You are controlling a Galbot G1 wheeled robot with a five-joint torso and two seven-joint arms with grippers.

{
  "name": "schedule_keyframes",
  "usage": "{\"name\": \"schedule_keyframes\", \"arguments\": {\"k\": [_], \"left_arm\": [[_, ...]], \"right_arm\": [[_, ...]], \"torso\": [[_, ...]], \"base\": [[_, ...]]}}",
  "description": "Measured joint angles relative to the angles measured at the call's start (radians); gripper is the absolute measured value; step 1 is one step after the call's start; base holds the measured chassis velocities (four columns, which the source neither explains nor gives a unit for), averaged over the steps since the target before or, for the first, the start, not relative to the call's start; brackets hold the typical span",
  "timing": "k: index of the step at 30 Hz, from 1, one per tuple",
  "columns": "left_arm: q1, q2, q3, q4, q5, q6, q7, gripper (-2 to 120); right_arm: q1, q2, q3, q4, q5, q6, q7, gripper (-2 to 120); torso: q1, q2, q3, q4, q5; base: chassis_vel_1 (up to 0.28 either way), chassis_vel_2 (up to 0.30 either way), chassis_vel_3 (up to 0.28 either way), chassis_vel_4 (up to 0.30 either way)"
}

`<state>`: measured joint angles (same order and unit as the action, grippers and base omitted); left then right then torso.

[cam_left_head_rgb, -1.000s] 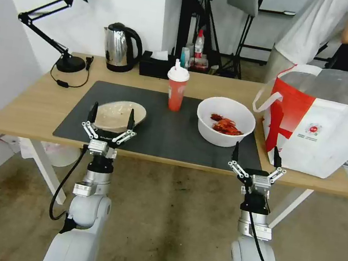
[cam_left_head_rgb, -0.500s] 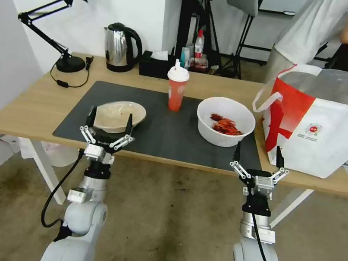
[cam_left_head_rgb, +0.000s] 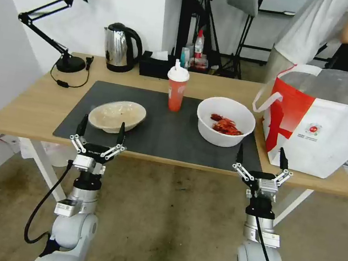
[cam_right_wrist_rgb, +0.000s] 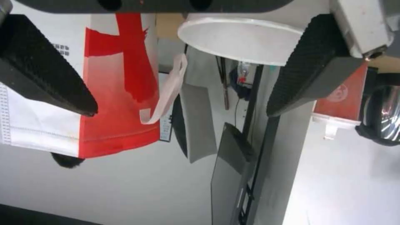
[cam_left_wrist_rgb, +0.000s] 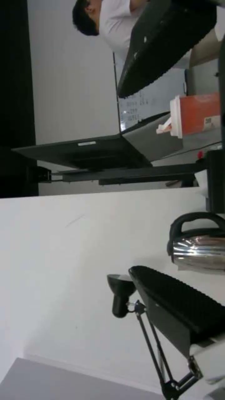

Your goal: Pick up the trash from the table and place it into the takeout bag.

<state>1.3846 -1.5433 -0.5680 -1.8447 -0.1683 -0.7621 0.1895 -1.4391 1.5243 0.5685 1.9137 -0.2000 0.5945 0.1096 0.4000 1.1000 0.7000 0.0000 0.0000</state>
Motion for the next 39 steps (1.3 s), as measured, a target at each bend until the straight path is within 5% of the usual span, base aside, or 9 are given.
{"name": "schedule_keyframes", "arguments": {"k": [11,18,21,30,33,34,37,39], "left_arm": [[0.000,-0.001,0.001,0.003,-0.006,0.001,0.000,100],[0.009,-0.004,0.012,0.002,-0.005,0.001,0.005,100],[0.010,-0.004,0.013,0.002,-0.005,0.001,0.005,100],[0.027,-0.005,0.021,0.000,-0.002,-0.001,0.010,100],[0.027,-0.013,0.022,0.004,0.000,-0.002,0.013,100],[0.027,-0.013,0.022,0.004,0.000,-0.002,0.013,100],[0.024,-0.016,0.021,0.008,0.001,-0.002,0.014,100],[0.024,-0.018,0.021,0.009,0.002,-0.002,0.014,100]], "right_arm": [[-0.003,-0.007,-0.007,0.005,0.013,-0.028,-0.019,100],[0.066,-0.084,-0.082,0.083,0.114,-0.299,-0.055,100],[0.075,-0.092,-0.088,0.089,0.122,-0.327,-0.059,100],[0.268,-0.232,-0.204,0.106,0.318,-0.697,-0.085,100],[0.411,-0.297,-0.264,0.111,0.426,-0.908,-0.072,100],[0.411,-0.297,-0.264,0.111,0.426,-0.908,-0.072,100],[0.552,-0.345,-0.307,0.093,0.507,-1.153,-0.073,100],[0.585,-0.347,-0.314,0.079,0.535,-1.199,-0.077,100]], "torso": [[0.000,0.000,0.000,-0.0001,0.0001],[0.000,0.000,0.000,0.0000,0.0000],[0.000,0.000,0.000,0.0000,0.0001],[0.000,0.000,0.000,0.0001,0.0000],[0.000,0.000,0.000,0.0001,0.0000],[0.000,0.000,0.000,0.0001,0.0000],[0.000,0.000,0.000,-0.0001,0.0000],[0.000,0.000,0.000,-0.0001,0.0000]], "base": [[0.000,0.000,0.000,0.000],[0.000,0.000,0.000,0.000],[0.000,0.000,0.000,0.000],[0.000,0.000,0.000,0.000],[0.000,0.000,0.000,0.000],[0.000,0.000,0.000,0.000],[0.000,0.000,0.000,0.000],[0.000,0.000,0.000,0.000]]}}
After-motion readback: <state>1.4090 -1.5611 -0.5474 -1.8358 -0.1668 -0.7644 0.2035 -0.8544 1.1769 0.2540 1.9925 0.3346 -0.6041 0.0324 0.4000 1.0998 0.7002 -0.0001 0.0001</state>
